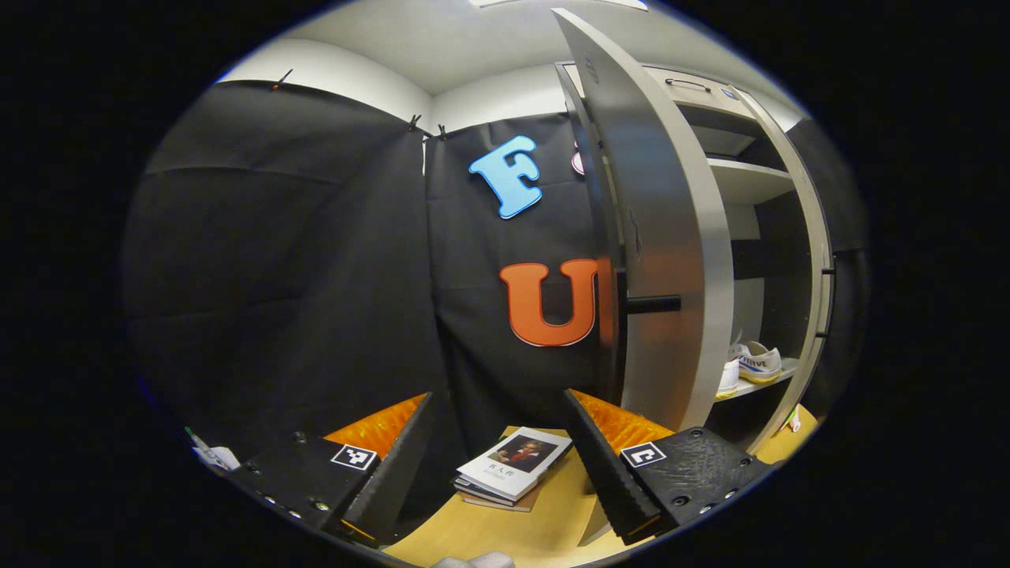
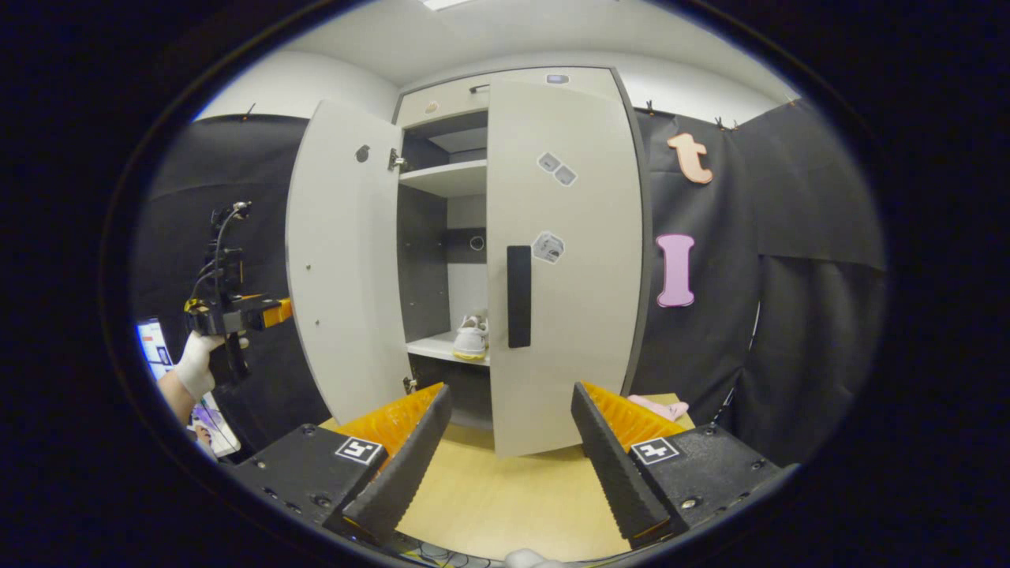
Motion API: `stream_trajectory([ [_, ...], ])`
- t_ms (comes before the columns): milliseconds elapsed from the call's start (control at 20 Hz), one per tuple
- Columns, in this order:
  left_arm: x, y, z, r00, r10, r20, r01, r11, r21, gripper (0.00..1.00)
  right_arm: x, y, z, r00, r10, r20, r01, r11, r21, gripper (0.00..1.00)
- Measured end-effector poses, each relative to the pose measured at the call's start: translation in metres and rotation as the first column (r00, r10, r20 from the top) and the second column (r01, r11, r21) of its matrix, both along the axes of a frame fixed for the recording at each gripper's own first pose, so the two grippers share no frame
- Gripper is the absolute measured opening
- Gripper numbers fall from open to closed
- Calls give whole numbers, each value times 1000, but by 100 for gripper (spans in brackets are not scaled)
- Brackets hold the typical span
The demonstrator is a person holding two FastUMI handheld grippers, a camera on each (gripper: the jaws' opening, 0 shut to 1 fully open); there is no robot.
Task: Grab one shoe with the right hand and put it into the shoe cabinet, grab the other shoe with the left hand and put it into the shoe cabinet; then close the right door with the right hand and the left door with the left hand.
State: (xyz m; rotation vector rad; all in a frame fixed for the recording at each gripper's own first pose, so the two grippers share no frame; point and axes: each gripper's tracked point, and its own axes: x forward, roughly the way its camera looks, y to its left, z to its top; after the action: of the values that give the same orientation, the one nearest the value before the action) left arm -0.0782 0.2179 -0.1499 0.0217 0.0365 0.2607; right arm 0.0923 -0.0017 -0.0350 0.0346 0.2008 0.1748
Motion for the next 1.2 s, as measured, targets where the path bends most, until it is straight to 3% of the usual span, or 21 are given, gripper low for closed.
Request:
stream_trajectory([
  [500, 1, -23, 1, 998, -51, 24, 52, 998, -32, 86, -2, 6, -3, 1000, 31, -7, -31, 1000, 1, 100],
  [600, 1, -39, 1, 996, -85, 23, 86, 996, -28, 86, -2, 8, -2, 999, 41, -4, -41, 999, 5, 99],
  [650, 0, -47, 2, 995, -100, 21, 101, 995, -26, 98, -1, 9, -2, 999, 44, -2, -44, 999, 5, 99],
  [700, 1, -56, 3, 993, -117, 21, 118, 993, -23, 86, -1, 9, -2, 999, 46, -3, -46, 999, 4, 99],
  [900, 6, -105, 6, 980, -196, 34, 197, 980, -29, 86, 4, 3, -2, 999, 45, -5, -45, 999, 3, 99],
  [1100, 23, -158, -1, 950, -311, 27, 312, 947, -72, 86, 5, -7, -1, 1000, 26, -8, -26, 1000, -3, 99],
  [1200, 26, -172, 2, 950, -311, 26, 312, 948, -65, 100, 4, -14, 1, 1000, 8, -2, -8, 1000, 1, 99],
])
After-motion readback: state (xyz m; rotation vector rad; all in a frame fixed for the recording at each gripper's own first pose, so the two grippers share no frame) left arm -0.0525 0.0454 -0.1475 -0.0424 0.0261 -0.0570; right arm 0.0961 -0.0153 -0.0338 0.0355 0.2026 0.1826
